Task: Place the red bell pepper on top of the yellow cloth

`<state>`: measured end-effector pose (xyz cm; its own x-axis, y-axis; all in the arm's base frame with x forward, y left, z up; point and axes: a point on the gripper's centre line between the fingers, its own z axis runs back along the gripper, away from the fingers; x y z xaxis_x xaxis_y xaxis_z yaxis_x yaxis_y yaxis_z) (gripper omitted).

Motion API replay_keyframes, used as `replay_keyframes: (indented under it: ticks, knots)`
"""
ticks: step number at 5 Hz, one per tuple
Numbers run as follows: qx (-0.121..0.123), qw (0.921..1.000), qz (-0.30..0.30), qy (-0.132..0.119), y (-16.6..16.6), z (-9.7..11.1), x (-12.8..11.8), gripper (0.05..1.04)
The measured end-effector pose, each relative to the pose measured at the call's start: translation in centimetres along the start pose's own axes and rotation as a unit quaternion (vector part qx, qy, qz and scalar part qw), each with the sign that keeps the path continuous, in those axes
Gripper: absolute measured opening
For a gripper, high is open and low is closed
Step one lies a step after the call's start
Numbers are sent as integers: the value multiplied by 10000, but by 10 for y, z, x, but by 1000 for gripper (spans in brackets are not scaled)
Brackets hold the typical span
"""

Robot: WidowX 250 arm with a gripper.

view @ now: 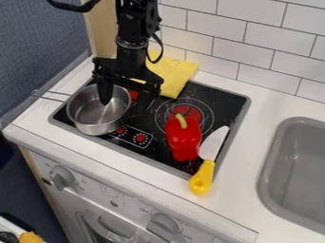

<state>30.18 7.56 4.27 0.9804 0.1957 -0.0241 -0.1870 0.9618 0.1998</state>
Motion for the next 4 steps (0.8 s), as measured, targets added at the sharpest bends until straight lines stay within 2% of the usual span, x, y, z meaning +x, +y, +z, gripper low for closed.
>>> replay_keyframes:
  ticks: [1, 2, 3, 4]
  knots:
    - [-23, 9999, -33, 164, -3, -9, -4, 1001]
    - [-146, 9995, -96, 246, -6, -7, -7, 1001]
    - [-114, 9993, -291, 220, -14, 0, -6, 1001]
    - [-254, 9966, -686, -369, -36, 40, -3, 1001]
